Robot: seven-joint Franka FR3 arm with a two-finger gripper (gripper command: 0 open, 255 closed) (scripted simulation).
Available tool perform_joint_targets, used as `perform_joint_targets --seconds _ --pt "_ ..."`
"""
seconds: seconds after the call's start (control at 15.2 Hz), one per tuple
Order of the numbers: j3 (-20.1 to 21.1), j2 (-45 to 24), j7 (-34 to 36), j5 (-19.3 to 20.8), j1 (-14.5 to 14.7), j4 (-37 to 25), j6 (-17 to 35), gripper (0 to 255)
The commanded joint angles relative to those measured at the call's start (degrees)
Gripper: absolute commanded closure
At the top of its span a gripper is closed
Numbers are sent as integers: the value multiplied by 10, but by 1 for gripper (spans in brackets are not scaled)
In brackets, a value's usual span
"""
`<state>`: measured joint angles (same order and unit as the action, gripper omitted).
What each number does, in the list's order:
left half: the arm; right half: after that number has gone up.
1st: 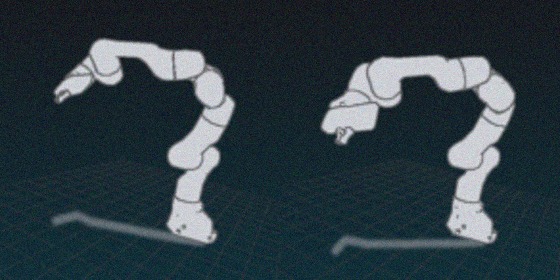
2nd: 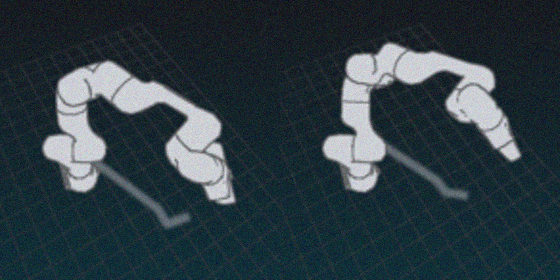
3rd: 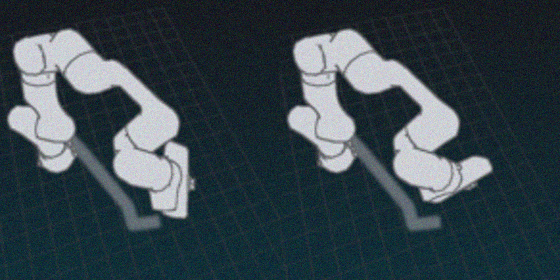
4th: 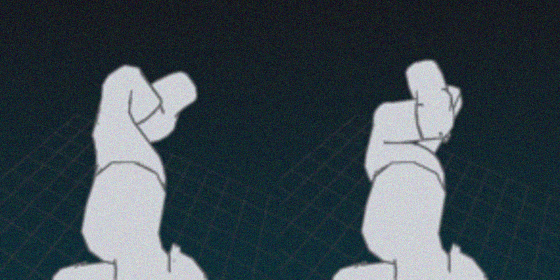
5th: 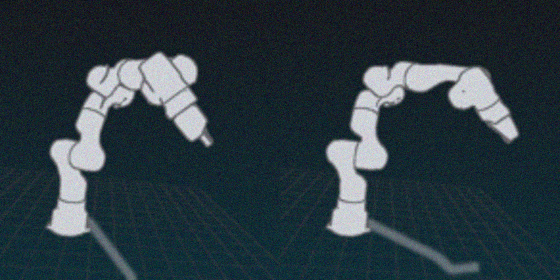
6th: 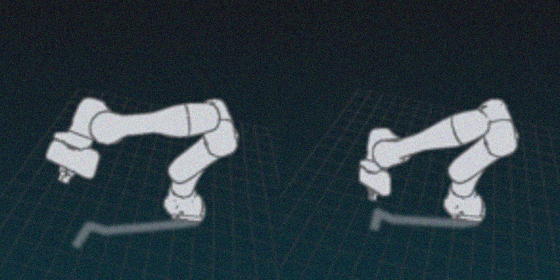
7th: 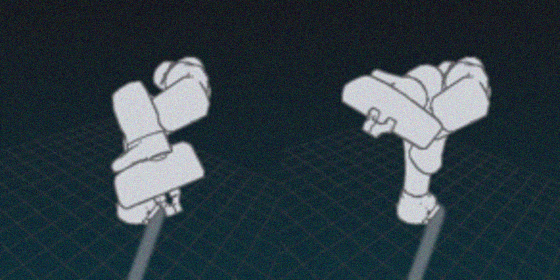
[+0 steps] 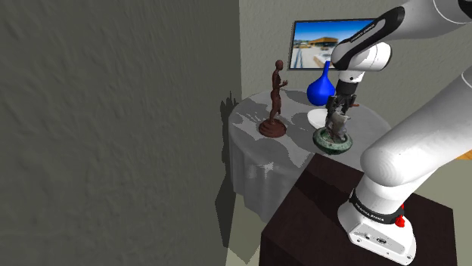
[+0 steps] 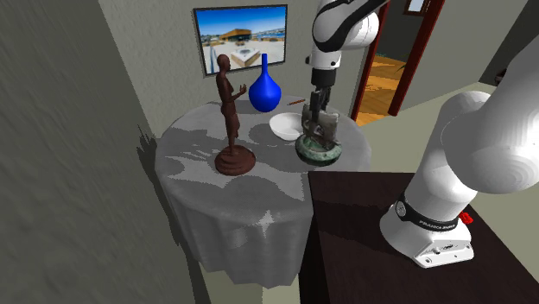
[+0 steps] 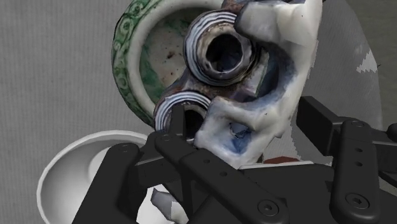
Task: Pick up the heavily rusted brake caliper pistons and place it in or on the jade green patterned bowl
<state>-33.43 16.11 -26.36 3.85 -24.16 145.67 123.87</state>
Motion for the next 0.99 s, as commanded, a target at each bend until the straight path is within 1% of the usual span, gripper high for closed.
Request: perform_joint_targets --seconds 0.0,0.26,0.53,0.92 --pt "-1 -2 0 0 0 2 0 0" --pt "0 -1 0 0 0 1 -1 0" --pt "11 33 12 12 -6 -50 -83 0" --pt "11 33 12 12 -6 -50 -83 0"
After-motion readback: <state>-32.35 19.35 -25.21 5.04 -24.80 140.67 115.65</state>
